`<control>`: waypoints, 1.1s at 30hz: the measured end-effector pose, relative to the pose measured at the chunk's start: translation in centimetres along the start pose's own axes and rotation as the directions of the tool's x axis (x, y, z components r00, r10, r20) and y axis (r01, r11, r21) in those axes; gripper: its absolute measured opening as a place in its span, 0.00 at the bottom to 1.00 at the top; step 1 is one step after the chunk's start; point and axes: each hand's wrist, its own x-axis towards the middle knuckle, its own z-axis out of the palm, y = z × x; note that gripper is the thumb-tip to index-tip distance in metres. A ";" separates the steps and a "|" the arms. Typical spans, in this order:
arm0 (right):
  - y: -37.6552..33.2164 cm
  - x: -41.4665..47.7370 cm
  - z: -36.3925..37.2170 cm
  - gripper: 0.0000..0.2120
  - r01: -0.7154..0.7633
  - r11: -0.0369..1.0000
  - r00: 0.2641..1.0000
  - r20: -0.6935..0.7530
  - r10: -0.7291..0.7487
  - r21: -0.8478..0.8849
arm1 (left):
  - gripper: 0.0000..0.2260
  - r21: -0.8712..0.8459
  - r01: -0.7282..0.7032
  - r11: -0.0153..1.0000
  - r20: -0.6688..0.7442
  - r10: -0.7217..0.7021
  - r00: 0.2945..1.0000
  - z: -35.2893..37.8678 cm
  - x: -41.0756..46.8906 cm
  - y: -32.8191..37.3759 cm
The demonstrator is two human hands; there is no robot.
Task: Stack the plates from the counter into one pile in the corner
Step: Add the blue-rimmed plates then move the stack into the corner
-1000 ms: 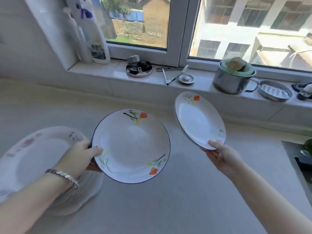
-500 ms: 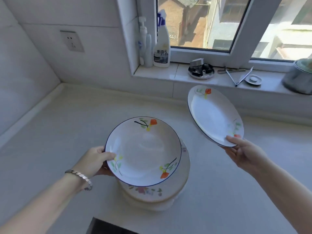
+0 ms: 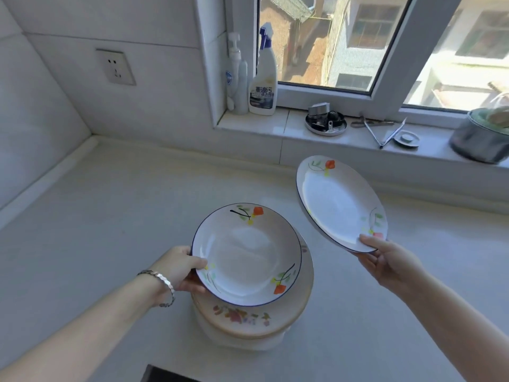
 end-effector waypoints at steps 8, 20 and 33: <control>-0.3 0.2 0.1 0.04 0.008 0.997 1.000 0.005 -0.008 -0.075 | 0.09 0.364 -0.043 0.931 -0.082 0.078 0.994 -0.3 0.9 0.3; 0.2 0.5 2.8 0.06 0.101 0.924 0.990 0.132 -0.056 -0.370 | 0.11 0.742 -0.052 0.669 -0.029 0.109 0.994 0.0 -0.1 -0.7; 4.5 -2.1 6.5 0.08 0.123 0.683 0.974 0.219 0.056 -0.720 | 0.13 0.215 -0.161 0.963 -0.262 0.215 0.941 -0.1 0.3 -1.4</control>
